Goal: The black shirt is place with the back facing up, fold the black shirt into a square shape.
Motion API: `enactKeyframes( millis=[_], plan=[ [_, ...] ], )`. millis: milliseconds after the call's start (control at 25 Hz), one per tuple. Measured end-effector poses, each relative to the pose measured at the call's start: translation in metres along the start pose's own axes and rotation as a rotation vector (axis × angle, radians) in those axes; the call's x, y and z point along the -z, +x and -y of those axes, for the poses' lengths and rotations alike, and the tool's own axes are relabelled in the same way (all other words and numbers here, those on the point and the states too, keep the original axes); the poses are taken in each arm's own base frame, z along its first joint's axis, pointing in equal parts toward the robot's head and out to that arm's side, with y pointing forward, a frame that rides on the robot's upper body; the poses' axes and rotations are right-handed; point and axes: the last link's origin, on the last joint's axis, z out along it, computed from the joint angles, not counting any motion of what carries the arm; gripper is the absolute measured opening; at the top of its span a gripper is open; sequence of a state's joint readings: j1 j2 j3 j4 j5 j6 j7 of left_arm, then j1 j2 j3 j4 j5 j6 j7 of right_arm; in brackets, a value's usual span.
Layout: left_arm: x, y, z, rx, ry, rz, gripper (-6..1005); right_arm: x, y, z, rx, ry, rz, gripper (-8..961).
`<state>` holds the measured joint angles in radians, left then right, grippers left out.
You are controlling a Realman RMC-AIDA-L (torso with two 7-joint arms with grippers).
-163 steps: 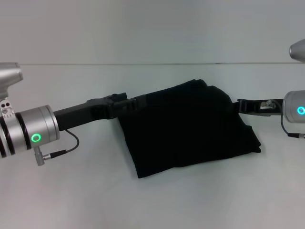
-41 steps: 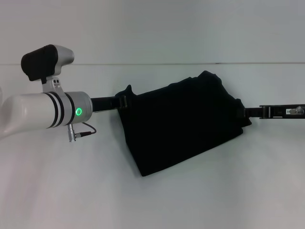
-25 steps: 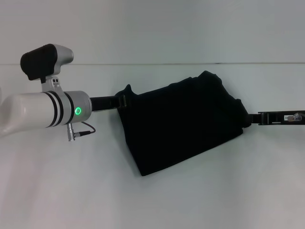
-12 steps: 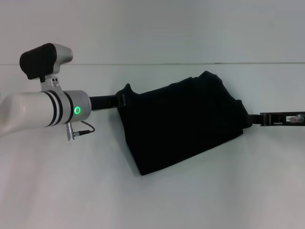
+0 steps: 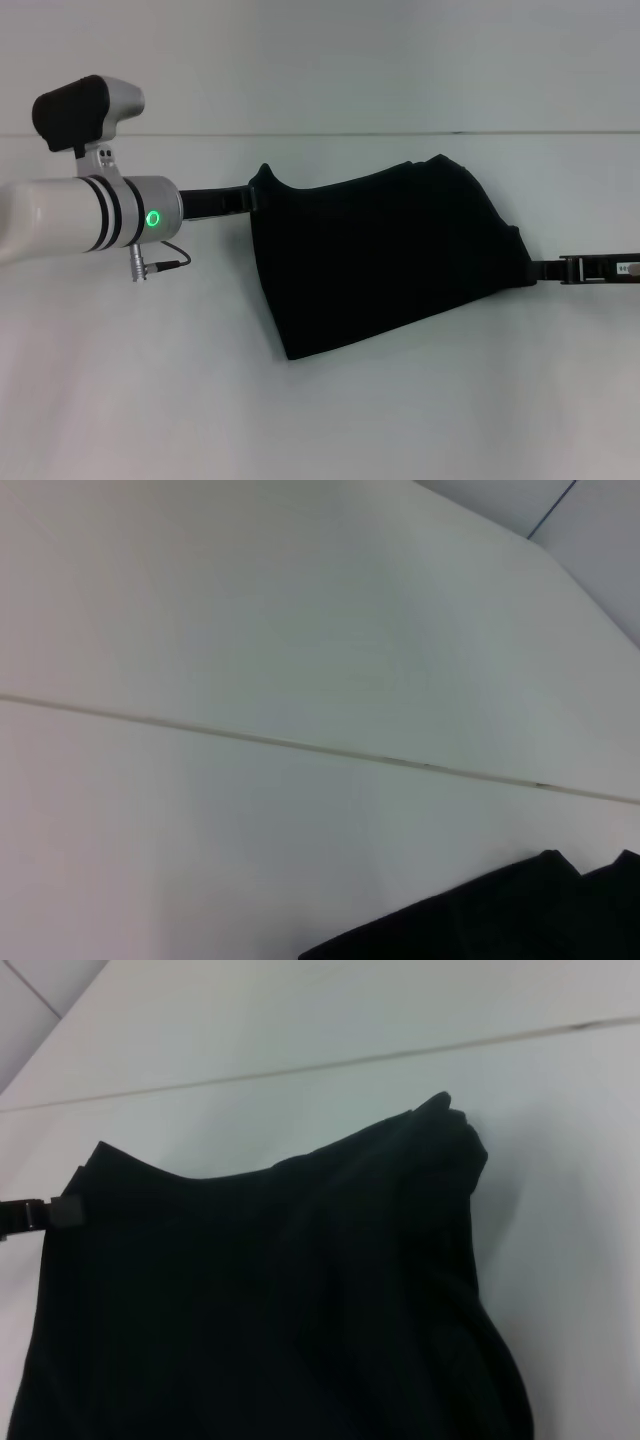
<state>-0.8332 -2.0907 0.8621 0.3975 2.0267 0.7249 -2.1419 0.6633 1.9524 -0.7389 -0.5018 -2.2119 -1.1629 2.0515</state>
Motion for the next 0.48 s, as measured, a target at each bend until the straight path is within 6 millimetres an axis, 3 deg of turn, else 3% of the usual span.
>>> enactKeyframes(
  millis=[480],
  plan=[
    [0.0004,0.0077,-0.0036,-0.050,0.002,0.046,75,0.0075,0.0107,0.0024,-0.035,-0.025,-0.030,2]
  ],
)
